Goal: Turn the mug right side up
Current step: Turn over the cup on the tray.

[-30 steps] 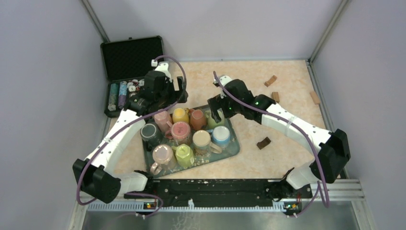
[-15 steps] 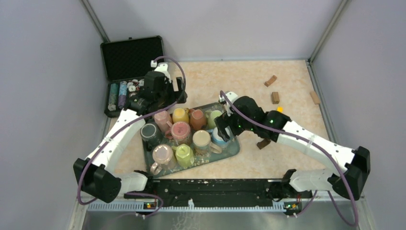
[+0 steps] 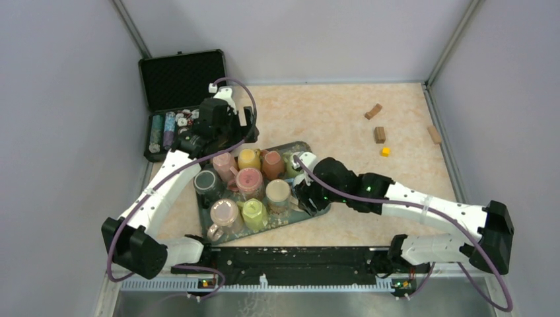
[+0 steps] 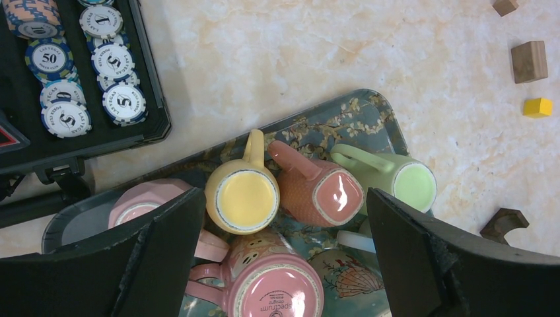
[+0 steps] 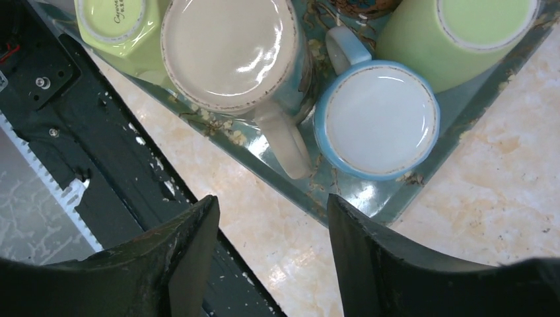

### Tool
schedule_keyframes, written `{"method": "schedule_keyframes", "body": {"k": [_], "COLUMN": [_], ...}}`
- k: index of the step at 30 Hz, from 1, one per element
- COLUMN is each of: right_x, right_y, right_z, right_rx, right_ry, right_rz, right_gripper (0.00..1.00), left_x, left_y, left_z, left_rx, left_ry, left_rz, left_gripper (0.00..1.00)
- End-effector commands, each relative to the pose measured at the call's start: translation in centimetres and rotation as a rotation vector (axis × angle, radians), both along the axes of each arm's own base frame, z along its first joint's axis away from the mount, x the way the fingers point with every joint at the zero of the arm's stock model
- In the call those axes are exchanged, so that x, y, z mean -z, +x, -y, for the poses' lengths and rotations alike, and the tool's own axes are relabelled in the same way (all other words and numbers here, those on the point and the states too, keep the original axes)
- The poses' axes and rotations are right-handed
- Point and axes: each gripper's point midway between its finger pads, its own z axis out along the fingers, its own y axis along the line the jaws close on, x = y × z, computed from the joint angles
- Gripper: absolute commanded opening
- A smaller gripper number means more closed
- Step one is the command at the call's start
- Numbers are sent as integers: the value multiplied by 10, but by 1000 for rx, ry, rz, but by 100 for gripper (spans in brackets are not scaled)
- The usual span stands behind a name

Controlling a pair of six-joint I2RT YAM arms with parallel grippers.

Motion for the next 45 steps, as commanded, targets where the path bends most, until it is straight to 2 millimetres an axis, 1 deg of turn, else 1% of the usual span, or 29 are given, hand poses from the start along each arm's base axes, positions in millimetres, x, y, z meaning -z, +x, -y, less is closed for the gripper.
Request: {"method": "schedule_keyframes", "body": {"k": [1, 6, 11, 17, 24, 29, 35, 38, 41, 45], "right_x": [-5, 9, 19, 33, 47, 53, 54, 51, 41, 25], "right_y": [0, 0, 3, 7, 5, -4, -9, -5, 5, 9], "right_z": [-25, -34, -41, -45, -52, -58, -59, -55, -49, -48], "right_rx": [-41, -65, -73, -77, -97, -116, -109, -74, -24, 4], "right_ry": [85, 60, 56, 24, 3, -4, -2, -6, 0, 42], "right_rz": [28, 19, 28, 29, 26, 11, 7, 30, 74, 105], "right_gripper": [59, 51, 50, 45, 45, 41, 38, 38, 42, 46], "left_x": [-18, -19, -18, -20, -21, -20, -20, -19, -18, -18], "left_y": [1, -1, -2, -1, -2, -3, -5, -5, -5, -4], "left_z": [-2, -2, -3, -1, -1, -2, -2, -2, -1, -1], "left_rx": [-1, 2, 3, 14, 25, 28, 30, 31, 34, 34], "left_ry": [-15, -16, -14, -10, -6, 0, -1, -1, -1, 1], "left_rz": [57, 57, 57, 58, 61, 55, 56, 54, 53, 54], "left_gripper": [98, 98, 98, 98, 99, 98, 98, 98, 98, 98]}}
